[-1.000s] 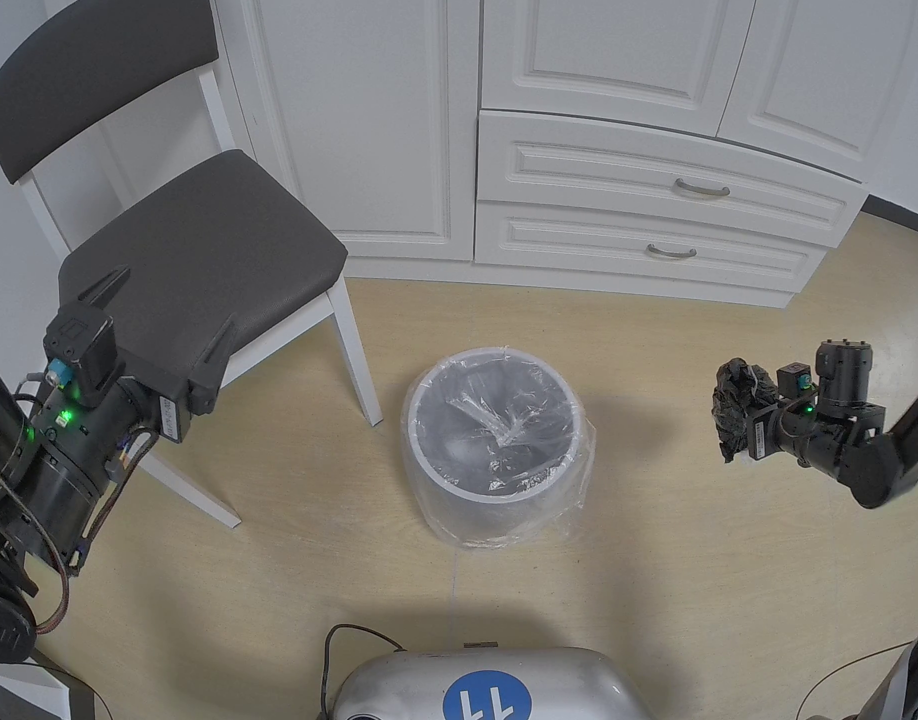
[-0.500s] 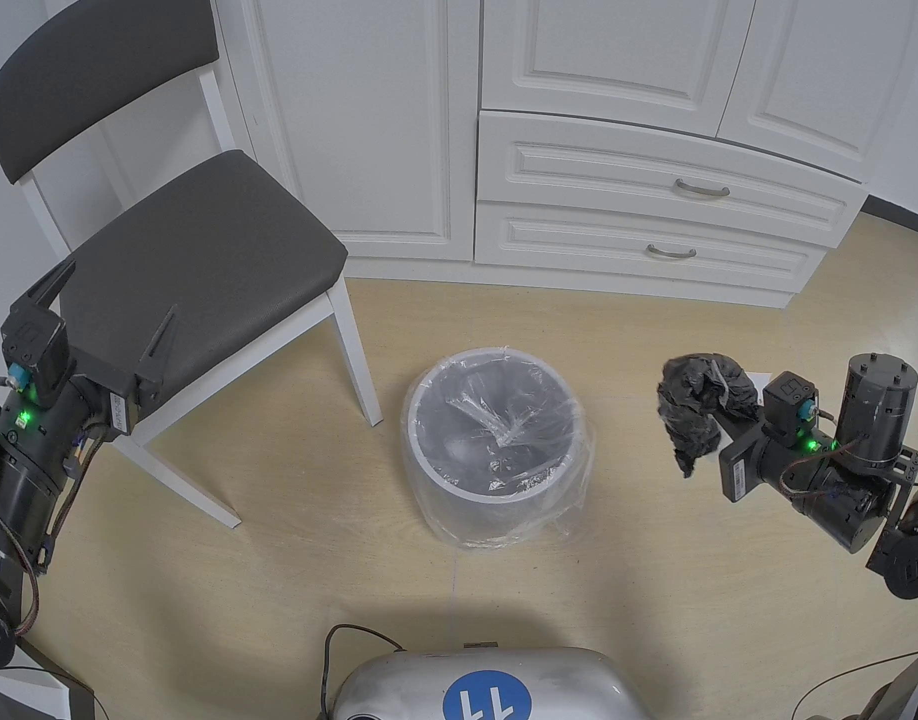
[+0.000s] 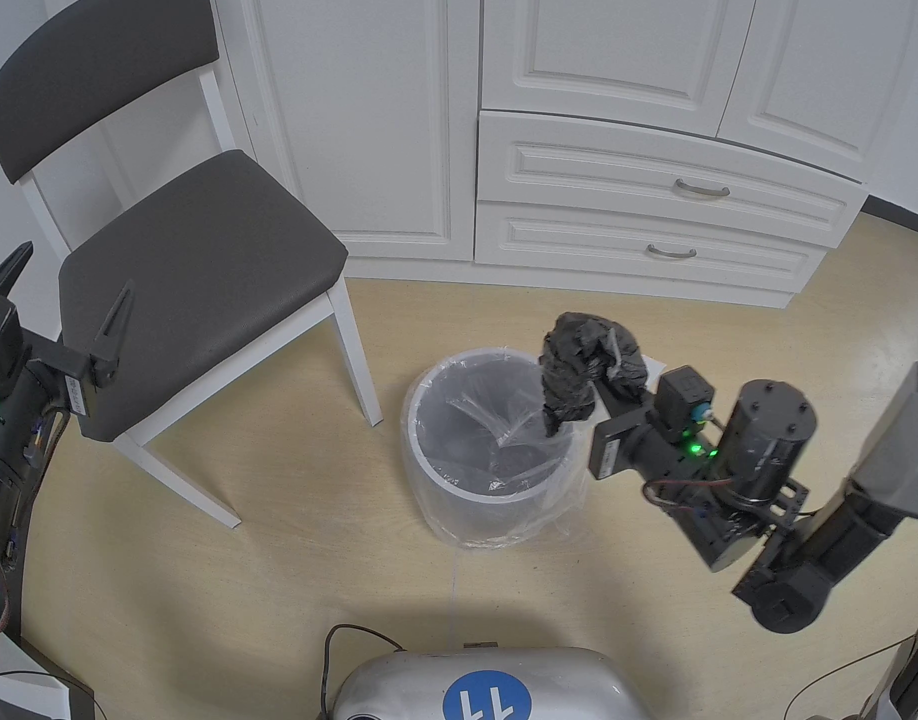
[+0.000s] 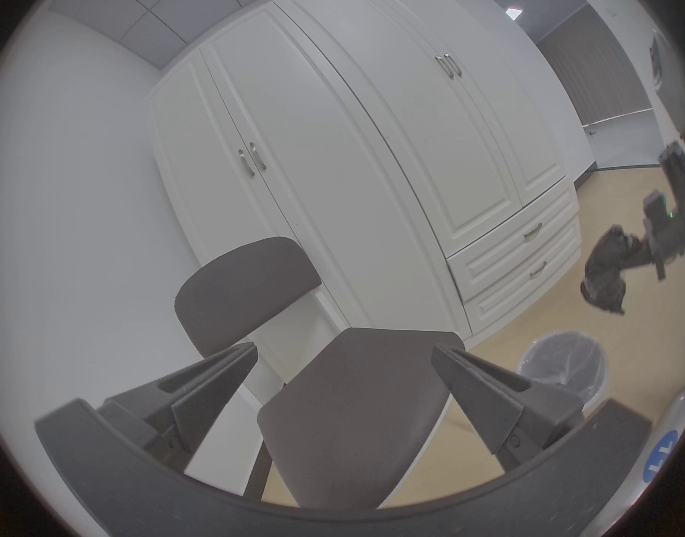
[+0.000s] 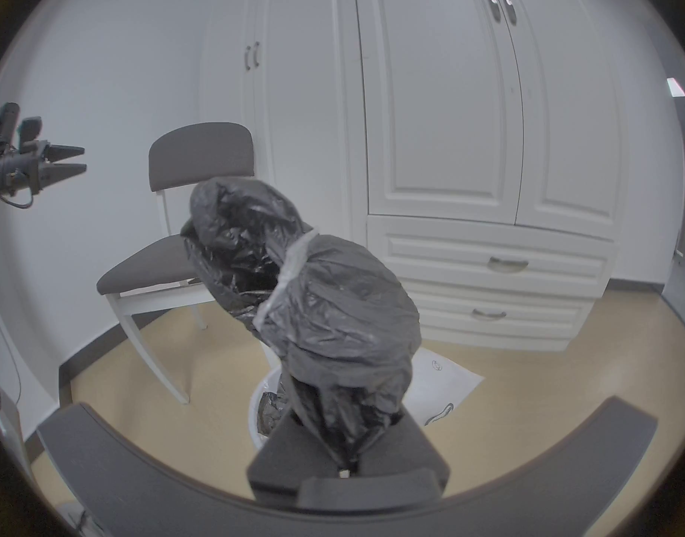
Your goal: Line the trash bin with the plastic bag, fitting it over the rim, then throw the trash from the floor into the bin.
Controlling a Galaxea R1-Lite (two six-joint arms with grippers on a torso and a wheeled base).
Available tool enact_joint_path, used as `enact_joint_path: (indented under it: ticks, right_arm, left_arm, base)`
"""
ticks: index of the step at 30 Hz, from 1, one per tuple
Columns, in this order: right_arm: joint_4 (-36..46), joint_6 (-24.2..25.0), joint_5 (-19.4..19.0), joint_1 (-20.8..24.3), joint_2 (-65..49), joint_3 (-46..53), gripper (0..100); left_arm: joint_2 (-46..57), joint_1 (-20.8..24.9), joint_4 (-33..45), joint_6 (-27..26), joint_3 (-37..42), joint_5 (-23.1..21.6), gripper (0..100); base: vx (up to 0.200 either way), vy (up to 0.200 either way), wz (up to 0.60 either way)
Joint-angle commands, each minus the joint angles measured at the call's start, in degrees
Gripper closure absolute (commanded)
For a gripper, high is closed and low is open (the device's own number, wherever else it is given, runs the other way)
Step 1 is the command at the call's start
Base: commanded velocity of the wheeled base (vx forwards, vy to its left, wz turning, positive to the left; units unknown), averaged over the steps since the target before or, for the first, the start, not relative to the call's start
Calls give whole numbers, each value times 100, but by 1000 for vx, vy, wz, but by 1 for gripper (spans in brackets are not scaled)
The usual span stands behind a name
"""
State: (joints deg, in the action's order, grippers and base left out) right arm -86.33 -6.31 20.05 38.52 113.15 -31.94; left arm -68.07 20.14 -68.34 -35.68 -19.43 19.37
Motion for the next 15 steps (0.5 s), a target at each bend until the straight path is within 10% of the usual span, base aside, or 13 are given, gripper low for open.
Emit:
enact_joint_path:
  ticks: [1,15]
  right_arm:
    - [-367,1036,315,534,1508,-1201,100]
    - [363,2337,69,287,2448,-3653,100]
  left_arm:
    - [163,-397,-4,0,-78,-47,0]
    - [-22,-520,23,61,-316,-74,0]
  base:
    - [0,0,0]
    - [0,0,0]
